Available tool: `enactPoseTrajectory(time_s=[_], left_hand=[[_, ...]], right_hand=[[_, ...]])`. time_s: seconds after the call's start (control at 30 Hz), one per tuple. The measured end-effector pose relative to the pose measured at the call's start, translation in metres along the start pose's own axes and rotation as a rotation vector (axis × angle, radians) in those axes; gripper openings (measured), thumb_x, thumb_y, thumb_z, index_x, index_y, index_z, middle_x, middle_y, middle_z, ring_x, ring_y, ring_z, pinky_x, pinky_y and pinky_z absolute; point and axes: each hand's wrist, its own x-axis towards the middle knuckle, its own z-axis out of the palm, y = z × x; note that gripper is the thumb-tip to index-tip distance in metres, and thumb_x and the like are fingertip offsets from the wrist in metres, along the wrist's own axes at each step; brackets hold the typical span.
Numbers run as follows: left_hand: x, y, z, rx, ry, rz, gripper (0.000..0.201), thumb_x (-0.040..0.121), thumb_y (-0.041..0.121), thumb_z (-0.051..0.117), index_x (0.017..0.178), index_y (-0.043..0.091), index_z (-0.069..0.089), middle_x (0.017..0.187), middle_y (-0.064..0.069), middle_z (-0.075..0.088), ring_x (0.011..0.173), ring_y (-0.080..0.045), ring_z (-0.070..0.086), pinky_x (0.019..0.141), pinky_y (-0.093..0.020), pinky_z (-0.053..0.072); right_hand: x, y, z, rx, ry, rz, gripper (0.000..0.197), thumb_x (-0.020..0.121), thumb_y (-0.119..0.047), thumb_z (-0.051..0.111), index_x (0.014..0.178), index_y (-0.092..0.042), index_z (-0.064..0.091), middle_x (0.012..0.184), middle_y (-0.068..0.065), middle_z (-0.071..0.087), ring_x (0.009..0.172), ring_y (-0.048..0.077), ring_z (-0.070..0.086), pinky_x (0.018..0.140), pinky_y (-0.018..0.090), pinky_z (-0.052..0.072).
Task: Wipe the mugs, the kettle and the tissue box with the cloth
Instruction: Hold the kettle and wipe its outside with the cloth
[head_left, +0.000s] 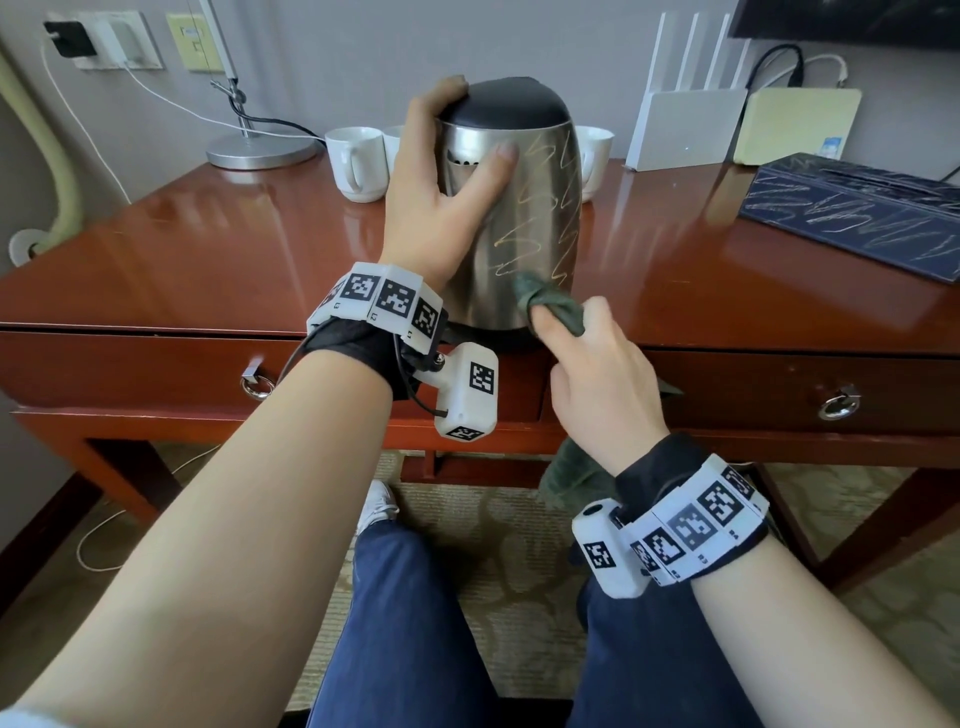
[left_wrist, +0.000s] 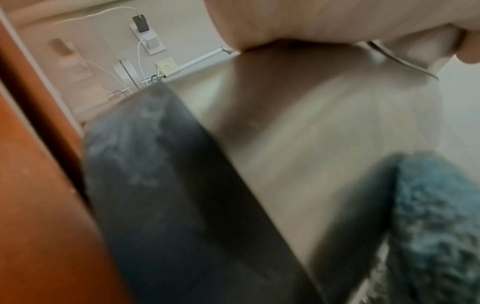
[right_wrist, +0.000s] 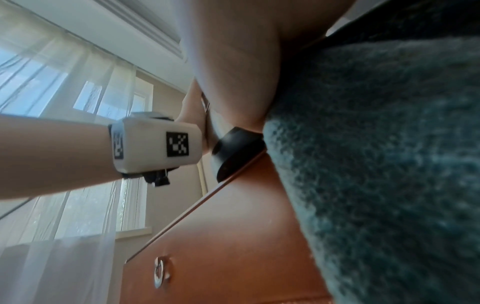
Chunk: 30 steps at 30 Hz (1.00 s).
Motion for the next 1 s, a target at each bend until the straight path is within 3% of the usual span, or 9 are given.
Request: enactPoseTrajectory(time_s=[0.2,0.3,0.4,0.57,0.63,0.73,0.83,1.0], left_hand=[[0.001,0.0,0.0,0.009,0.019,-0.025,0.055,0.086,0.037,0.061,0.132,0.012,0.046,0.127,0.009,0.052,0.118,0.009,0.048,0.105,-0.013,0.036],[0.0,0.0,0.002,0.003,0.03,-0.03,0.055,0.086,0.037,0.061,0.133,0.012,0.046,0.128,0.007,0.053,0.122,0.001,0.048,0.107,-0.016,0.036],[-0.002,0.002,0.005,0.027,0.037,-0.02,0.053,0.087,0.038,0.062,0.133,0.015,0.046,0.128,0.01,0.052,0.124,-0.001,0.048,0.108,-0.017,0.036],[-0.003,0.005,0.006,0.135,-0.036,0.035,0.05,0.085,0.053,0.06,0.124,0.03,0.041,0.129,0.007,0.051,0.127,-0.015,0.047,0.109,-0.035,0.039],[0.001,0.006,0.0,0.163,-0.089,0.03,0.048,0.084,0.058,0.057,0.12,0.031,0.041,0.124,0.009,0.05,0.123,-0.015,0.047,0.107,-0.033,0.039],[0.005,0.008,-0.003,0.063,-0.113,-0.025,0.046,0.085,0.056,0.056,0.118,0.026,0.044,0.121,0.012,0.048,0.119,0.001,0.046,0.102,-0.017,0.036],[0.004,0.007,0.0,-0.046,-0.108,-0.061,0.036,0.092,0.037,0.058,0.119,0.018,0.044,0.124,0.015,0.045,0.11,0.026,0.04,0.096,-0.003,0.031],[0.005,0.006,-0.002,-0.078,-0.13,-0.066,0.038,0.091,0.029,0.058,0.121,0.015,0.042,0.125,0.014,0.045,0.11,0.027,0.041,0.098,-0.005,0.031]], right_hand=[[-0.021,0.0,0.011,0.005,-0.071,0.092,0.065,0.073,0.014,0.056,0.128,-0.021,0.048,0.087,0.004,0.029,0.057,0.021,0.034,0.049,0.028,0.03],[-0.017,-0.006,0.011,-0.003,-0.043,0.015,0.065,0.068,0.015,0.06,0.124,-0.017,0.056,0.084,0.007,0.033,0.058,0.02,0.031,0.051,0.027,0.028],[-0.006,-0.007,0.003,-0.036,-0.024,-0.047,0.062,0.069,0.013,0.06,0.123,-0.016,0.059,0.083,0.013,0.041,0.059,0.028,0.042,0.051,0.027,0.029],[0.001,0.002,-0.006,-0.025,0.018,0.03,0.06,0.072,0.012,0.055,0.124,-0.017,0.05,0.085,0.01,0.035,0.062,0.024,0.036,0.051,0.029,0.031],[-0.006,0.003,-0.004,-0.018,-0.004,0.049,0.061,0.072,0.011,0.057,0.124,-0.018,0.046,0.085,0.006,0.031,0.061,0.021,0.033,0.049,0.029,0.032],[-0.016,0.0,0.001,-0.015,-0.045,0.057,0.064,0.07,0.011,0.059,0.123,-0.022,0.044,0.085,0.005,0.03,0.059,0.02,0.033,0.05,0.028,0.031],[-0.013,-0.008,0.002,-0.02,-0.041,-0.014,0.064,0.067,0.013,0.061,0.123,-0.018,0.056,0.083,0.011,0.039,0.058,0.025,0.04,0.051,0.028,0.031],[0.011,-0.016,-0.015,-0.075,0.024,-0.045,0.062,0.069,0.011,0.059,0.125,-0.016,0.06,0.083,0.014,0.042,0.059,0.027,0.04,0.051,0.029,0.029]])
